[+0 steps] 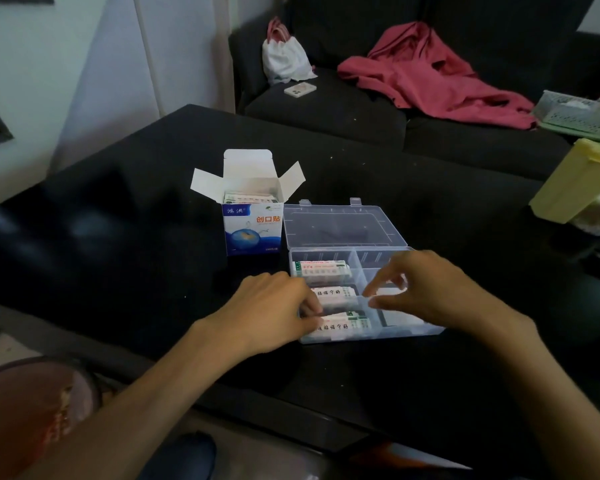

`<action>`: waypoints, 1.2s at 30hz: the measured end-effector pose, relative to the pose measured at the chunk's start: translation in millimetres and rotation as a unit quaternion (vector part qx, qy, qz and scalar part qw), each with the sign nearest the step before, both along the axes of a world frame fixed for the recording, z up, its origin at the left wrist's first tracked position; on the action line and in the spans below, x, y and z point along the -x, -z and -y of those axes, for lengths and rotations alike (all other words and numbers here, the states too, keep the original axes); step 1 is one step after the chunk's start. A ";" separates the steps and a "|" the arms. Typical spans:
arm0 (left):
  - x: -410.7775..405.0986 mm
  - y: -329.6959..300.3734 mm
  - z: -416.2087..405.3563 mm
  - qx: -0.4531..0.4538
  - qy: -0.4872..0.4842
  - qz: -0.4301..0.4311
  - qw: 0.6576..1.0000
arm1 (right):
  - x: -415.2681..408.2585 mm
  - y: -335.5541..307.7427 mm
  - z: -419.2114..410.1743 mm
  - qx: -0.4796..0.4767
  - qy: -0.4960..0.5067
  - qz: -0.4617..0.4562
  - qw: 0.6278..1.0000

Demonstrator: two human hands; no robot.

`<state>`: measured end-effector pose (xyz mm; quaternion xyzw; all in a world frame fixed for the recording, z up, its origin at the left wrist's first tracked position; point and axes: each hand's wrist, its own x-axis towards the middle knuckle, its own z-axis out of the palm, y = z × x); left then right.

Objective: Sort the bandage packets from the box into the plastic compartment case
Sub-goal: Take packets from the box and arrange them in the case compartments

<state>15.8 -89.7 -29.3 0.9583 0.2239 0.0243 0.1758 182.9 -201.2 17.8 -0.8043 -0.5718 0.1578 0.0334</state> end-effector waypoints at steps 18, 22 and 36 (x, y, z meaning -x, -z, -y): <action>-3.2 -5.2 3.4 0.006 0.044 -0.065 0.997 | 8.5 -8.9 -19.1 0.119 0.040 0.000 0.992; -4.9 -7.8 6.4 -0.017 0.030 -0.041 0.999 | 15.5 -6.6 -23.7 0.209 0.068 -0.021 0.975; -4.0 -8.8 4.5 0.009 0.032 -0.032 0.999 | 17.0 1.9 -28.0 0.265 0.121 -0.113 0.950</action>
